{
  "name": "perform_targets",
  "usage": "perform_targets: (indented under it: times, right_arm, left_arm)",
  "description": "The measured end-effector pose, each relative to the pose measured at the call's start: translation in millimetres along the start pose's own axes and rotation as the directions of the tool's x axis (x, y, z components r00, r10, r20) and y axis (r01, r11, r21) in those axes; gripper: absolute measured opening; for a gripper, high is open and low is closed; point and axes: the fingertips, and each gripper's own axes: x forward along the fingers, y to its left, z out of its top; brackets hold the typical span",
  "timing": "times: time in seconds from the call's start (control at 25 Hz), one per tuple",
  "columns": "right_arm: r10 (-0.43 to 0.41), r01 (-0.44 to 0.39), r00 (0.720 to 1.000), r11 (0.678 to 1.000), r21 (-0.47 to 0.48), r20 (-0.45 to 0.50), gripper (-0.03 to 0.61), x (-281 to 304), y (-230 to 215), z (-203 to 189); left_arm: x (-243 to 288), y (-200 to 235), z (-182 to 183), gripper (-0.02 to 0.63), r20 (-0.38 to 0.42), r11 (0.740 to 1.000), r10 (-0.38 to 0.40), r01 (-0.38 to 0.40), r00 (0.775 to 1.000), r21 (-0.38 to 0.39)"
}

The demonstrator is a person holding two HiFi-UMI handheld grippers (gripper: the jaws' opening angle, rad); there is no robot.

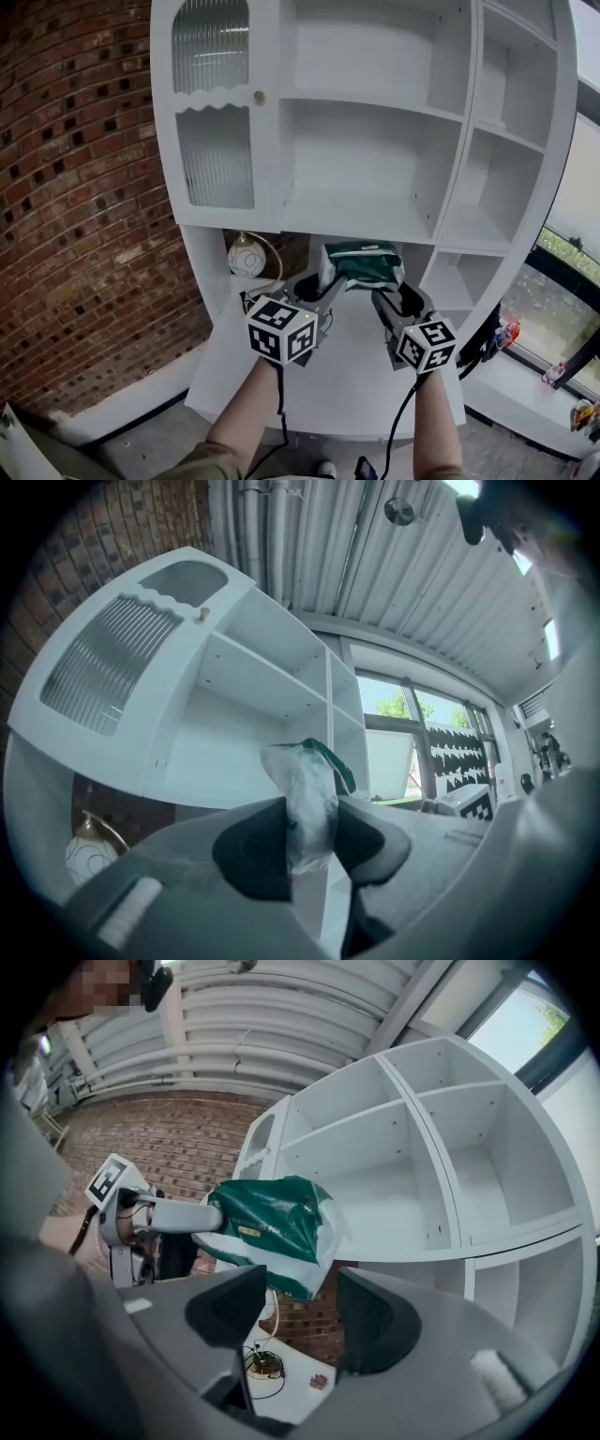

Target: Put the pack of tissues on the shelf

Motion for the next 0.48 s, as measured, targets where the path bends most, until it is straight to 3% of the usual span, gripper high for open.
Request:
perform_targets:
  times: [0.12, 0.28, 0.48]
  right_arm:
    - [0.024, -0.024, 1.000, 1.000, -0.006, -0.004, 0.188, 5.3, -15.0, -2.6]
    - [0.057, -0.057, 0.998, 0.998, 0.013, 0.028, 0.061, 10.4, -35.5, 3.8]
    - [0.120, -0.121, 0.991, 0.993, 0.008, 0.058, 0.008, 13.7, -48.7, 10.4]
  left_arm:
    - [10.7, 6.6, 0.0, 0.109, 0.008, 1.000, 0.027, -0.027, 1.000, -0.007]
    - [27.1, 11.8, 2.9, 0.109, 0.029, 0.999, 0.049, -0.048, 0.998, -0.024]
    - [41.6, 13.5, 1.6, 0.110, 0.043, 0.997, 0.058, -0.055, 0.997, -0.061]
